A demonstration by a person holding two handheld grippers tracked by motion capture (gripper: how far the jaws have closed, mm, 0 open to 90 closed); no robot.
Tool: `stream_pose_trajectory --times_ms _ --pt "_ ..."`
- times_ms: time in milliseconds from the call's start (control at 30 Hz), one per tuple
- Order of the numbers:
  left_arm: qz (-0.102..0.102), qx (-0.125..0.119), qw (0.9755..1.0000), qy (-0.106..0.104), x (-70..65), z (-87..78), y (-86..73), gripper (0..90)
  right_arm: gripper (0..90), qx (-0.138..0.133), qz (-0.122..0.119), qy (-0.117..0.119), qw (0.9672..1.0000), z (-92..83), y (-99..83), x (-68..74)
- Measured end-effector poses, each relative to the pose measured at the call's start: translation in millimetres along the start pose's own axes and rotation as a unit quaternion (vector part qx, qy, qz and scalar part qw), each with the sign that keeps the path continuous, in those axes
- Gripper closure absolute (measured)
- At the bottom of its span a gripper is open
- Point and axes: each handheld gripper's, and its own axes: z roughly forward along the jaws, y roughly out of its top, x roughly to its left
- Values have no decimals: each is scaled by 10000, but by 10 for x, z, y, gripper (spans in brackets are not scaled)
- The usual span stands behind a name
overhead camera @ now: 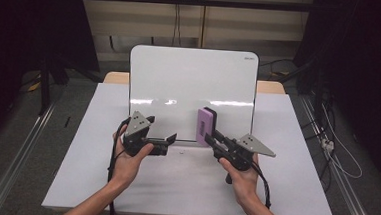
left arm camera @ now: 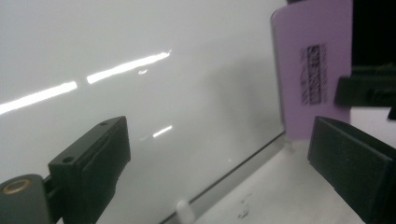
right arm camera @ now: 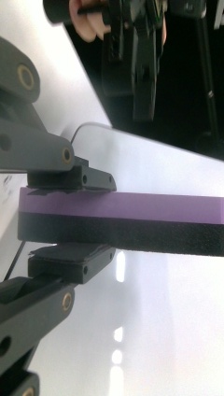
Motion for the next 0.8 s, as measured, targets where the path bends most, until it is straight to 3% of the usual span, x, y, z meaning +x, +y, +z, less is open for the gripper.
stream_pose_trajectory --times_ms 300,433,567,667,800 --pt "-105 239 9993 285 158 -163 -187 74 669 227 -484 -366 9979 -170 95 -118" --pt "-183 285 9990 287 212 -241 -266 92 671 339 -616 -512 9962 -251 123 -186" --pt "-189 335 9990 241 242 -324 -324 92 672 459 -781 -715 9933 -329 127 -263" --pt "-266 314 9984 385 260 -394 -376 88 673 541 -848 -885 9910 -378 130 -315" --pt "-345 328 9980 428 294 -474 -471 72 674 665 -1063 -1043 9866 -413 149 -352"
